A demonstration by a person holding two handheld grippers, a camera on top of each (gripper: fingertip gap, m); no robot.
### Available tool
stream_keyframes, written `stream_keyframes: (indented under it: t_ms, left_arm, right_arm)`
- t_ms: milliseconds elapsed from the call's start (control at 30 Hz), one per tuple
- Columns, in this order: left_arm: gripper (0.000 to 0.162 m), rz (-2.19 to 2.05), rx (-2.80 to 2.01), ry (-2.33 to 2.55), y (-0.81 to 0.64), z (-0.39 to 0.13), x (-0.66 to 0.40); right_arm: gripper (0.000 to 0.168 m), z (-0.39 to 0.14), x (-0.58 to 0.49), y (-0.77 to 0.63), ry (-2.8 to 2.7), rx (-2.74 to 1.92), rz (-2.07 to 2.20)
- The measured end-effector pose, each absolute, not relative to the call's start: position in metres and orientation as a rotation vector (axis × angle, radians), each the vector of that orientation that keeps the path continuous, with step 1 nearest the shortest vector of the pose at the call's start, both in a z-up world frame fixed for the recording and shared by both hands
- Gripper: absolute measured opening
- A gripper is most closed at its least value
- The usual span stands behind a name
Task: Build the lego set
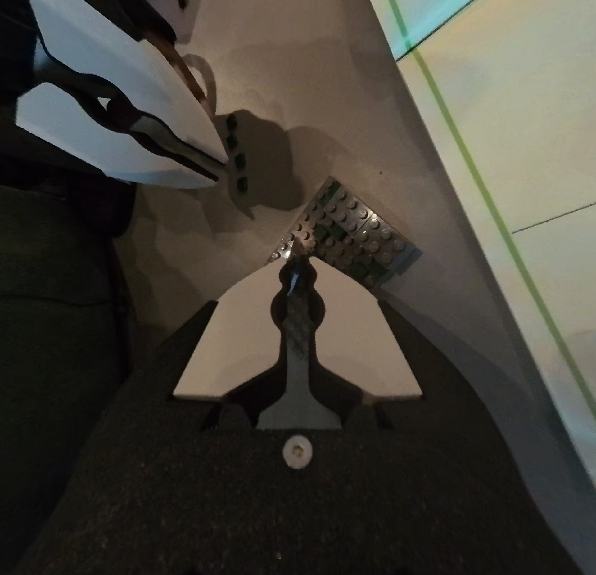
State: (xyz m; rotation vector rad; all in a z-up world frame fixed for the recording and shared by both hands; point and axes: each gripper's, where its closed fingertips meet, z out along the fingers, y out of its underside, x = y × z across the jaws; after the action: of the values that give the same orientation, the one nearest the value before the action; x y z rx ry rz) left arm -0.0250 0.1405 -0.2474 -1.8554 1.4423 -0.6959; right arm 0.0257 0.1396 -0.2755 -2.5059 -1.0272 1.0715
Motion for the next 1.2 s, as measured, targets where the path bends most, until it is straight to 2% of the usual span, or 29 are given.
stream_keyframes:
  t_ms: [700, 1033, 1200]
  left_arm:
    - [0.008, -0.705, -1.842, 1.455, 0.139, -0.249, -0.024]
    - [0.008, -0.711, -1.838, 1.456, 0.138, -0.249, -0.025]
    - [0.008, -0.711, -1.831, 1.468, 0.137, -0.25, -0.025]
  right_arm:
    - [0.011, -0.275, 0.03, 0.143, -1.059, -2.489, 1.011]
    - [0.022, -0.261, 0.034, 0.146, -1.163, -2.335, 0.897]
    - [0.034, -0.265, 0.039, 0.139, -1.423, -2.116, 0.629]
